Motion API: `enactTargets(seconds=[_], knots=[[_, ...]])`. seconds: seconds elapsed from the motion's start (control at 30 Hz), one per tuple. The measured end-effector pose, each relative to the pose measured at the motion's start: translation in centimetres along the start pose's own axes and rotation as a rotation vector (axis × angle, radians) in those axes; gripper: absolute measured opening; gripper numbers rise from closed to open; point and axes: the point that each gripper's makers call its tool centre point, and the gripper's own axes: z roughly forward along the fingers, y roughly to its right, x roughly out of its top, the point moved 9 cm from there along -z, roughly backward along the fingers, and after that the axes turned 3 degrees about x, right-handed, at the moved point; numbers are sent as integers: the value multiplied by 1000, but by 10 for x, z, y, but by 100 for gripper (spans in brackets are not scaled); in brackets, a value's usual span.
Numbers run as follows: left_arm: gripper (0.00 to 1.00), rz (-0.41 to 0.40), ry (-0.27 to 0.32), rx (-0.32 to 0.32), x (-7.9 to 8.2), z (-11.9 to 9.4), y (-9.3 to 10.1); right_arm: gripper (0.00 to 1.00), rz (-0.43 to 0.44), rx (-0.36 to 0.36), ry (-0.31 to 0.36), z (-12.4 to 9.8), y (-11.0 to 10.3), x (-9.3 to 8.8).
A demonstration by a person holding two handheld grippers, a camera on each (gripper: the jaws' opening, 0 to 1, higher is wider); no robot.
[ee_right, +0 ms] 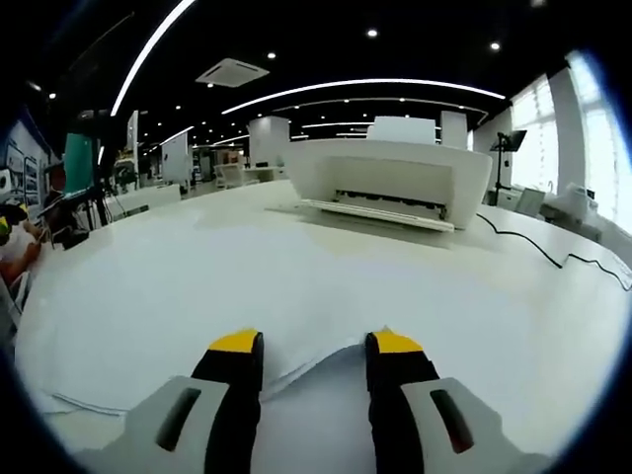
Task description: Organize the stack of printing papers by aligning and flattening the scattered papers on the table
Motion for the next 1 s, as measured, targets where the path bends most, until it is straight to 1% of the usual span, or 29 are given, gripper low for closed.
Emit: enactTargets(seconds=[0.2,0.3,0.33,0.5,0.67,0.7,0.8,1.0], knots=[[45,5,0,-3,2,1,1,23,-14,44,2,1,-6,0],[45,8,-2,-6,2,2,2,12,-26,86,-1,0,-16,-1],[45,9,-2,-6,3,2,2,10,-29,87,-3,0,-17,-1],[45,11,-1,-5,5,2,2,9,-37,103,-1,-1,-20,-1],[45,13,0,-10,6,4,3,9,-40,103,0,-2,-22,-1],[45,12,-1,-10,5,4,3,8,-46,103,1,-3,-24,-2],[45,10,-3,-10,4,5,3,2,-55,79,3,-4,-24,-2],[45,5,-4,-9,2,4,3,0,-56,72,3,-8,-29,-1]])
